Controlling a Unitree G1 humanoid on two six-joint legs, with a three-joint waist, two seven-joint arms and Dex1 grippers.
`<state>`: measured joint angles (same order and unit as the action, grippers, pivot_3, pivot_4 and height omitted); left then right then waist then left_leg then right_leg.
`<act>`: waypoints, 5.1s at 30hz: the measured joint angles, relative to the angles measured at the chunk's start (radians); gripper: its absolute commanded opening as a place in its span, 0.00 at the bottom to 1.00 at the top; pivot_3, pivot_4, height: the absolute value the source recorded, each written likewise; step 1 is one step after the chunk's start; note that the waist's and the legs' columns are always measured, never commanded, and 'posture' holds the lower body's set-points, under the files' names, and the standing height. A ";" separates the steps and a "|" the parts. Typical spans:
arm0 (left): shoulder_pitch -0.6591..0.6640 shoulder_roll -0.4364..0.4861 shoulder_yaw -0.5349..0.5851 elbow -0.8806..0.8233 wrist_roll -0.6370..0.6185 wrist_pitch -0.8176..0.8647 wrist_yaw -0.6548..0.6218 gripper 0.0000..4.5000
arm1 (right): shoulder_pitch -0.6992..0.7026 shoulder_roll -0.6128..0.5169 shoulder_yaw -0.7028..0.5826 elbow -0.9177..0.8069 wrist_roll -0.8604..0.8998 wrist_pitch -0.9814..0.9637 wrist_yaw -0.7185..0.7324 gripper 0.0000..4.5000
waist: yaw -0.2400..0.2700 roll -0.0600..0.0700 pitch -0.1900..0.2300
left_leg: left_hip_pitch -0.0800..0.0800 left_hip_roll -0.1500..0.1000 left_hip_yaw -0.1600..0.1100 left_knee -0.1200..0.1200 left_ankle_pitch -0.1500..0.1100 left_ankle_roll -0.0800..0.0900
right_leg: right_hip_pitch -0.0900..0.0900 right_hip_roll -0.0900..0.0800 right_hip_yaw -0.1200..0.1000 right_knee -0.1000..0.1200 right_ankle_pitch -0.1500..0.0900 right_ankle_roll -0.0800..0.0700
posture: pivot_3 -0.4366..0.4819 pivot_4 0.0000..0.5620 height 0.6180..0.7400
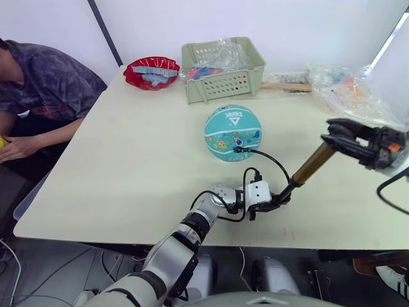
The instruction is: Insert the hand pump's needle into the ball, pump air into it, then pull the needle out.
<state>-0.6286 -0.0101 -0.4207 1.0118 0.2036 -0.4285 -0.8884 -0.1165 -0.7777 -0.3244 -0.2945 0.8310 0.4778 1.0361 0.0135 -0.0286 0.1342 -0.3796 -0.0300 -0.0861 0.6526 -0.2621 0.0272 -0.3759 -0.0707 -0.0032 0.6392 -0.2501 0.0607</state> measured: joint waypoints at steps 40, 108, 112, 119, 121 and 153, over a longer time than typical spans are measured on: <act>0.008 -0.003 -0.004 -0.020 -0.004 0.005 -0.001 0.22 | -0.209 -0.109 -0.050 0.077 0.115 0.170 -0.016 0.36 | 0.002 0.013 0.009 | -0.003 -0.001 0.001 0.000 0.000 0.000 | -0.002 -0.002 0.000 0.000 0.000 0.000 | 0.48 0.27 1.00; -0.013 -0.004 -0.002 -0.016 -0.013 0.008 -0.005 0.22 | -0.267 -0.173 -0.081 0.027 0.125 0.216 -0.039 0.36 | 0.001 0.014 0.016 | -0.005 -0.001 0.001 0.001 0.000 0.000 | -0.004 -0.002 0.001 -0.001 0.000 0.000 | 0.48 0.27 1.00; -0.007 -0.007 -0.004 -0.010 -0.013 0.008 -0.004 0.22 | -0.230 -0.153 -0.081 -0.026 0.107 0.180 -0.032 0.36 | 0.004 0.013 0.016 | -0.005 -0.001 0.000 0.001 0.000 0.000 | -0.004 -0.002 0.000 -0.001 0.000 0.000 | 0.48 0.27 1.00; -0.018 -0.007 -0.004 0.021 -0.009 0.007 0.004 0.22 | -0.078 -0.037 -0.002 -0.057 -0.033 0.018 -0.031 0.36 | 0.000 0.007 0.009 | 0.000 -0.001 0.001 0.001 0.000 0.000 | 0.000 -0.001 0.001 0.000 -0.001 0.003 | 0.48 0.27 1.00; -0.017 -0.007 -0.004 0.028 -0.007 0.007 0.009 0.22 | -0.042 -0.005 0.053 -0.029 -0.098 -0.052 -0.018 0.36 | 0.000 0.004 0.004 | 0.001 0.000 0.001 0.001 0.000 0.000 | 0.001 -0.001 0.001 0.000 -0.002 0.004 | 0.48 0.27 1.00; -0.010 -0.013 -0.003 0.031 -0.009 -0.012 0.018 0.22 | -0.182 -0.059 0.060 0.075 -0.043 0.059 0.004 0.36 | 0.002 0.012 0.002 | -0.002 -0.001 0.001 0.001 0.000 0.000 | -0.001 -0.002 0.001 -0.001 0.000 0.000 | 0.48 0.27 1.00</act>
<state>-0.6387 -0.0232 -0.4242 1.0433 0.1944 -0.4402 -0.8706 -0.2988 -0.8372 -0.2647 -0.2195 0.7883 0.5371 1.0399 0.0156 -0.0163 0.1367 -0.3814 -0.0311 -0.0856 0.6538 -0.2620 0.0272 -0.3767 -0.0724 -0.0026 0.6386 -0.2497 0.0609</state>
